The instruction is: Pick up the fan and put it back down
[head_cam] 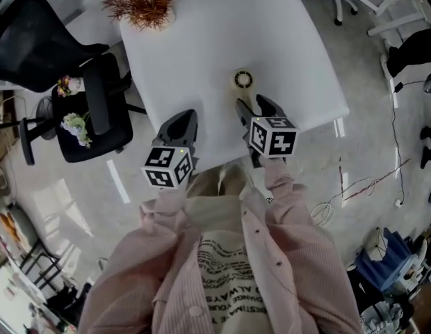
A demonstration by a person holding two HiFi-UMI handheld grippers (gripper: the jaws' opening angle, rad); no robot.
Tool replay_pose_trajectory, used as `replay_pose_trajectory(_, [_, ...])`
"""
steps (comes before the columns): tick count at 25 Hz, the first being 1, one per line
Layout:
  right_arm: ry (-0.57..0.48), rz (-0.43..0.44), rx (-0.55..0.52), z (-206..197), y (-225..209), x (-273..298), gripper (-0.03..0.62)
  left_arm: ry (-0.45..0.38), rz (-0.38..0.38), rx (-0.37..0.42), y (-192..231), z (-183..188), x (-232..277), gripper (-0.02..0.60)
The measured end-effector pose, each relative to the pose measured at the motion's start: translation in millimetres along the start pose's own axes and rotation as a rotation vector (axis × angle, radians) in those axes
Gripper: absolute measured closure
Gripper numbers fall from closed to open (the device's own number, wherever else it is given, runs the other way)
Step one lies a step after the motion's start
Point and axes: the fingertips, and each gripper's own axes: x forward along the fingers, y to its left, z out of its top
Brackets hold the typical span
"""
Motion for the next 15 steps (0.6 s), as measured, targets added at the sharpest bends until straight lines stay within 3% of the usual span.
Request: replay_pose_trajectory(15, [0.111, -0.109, 0.031, -16.4, -17.9, 43.4, 0.381, 0.053, 0.022, -0.066, 10.1, -11.1, 24.9, 0.580])
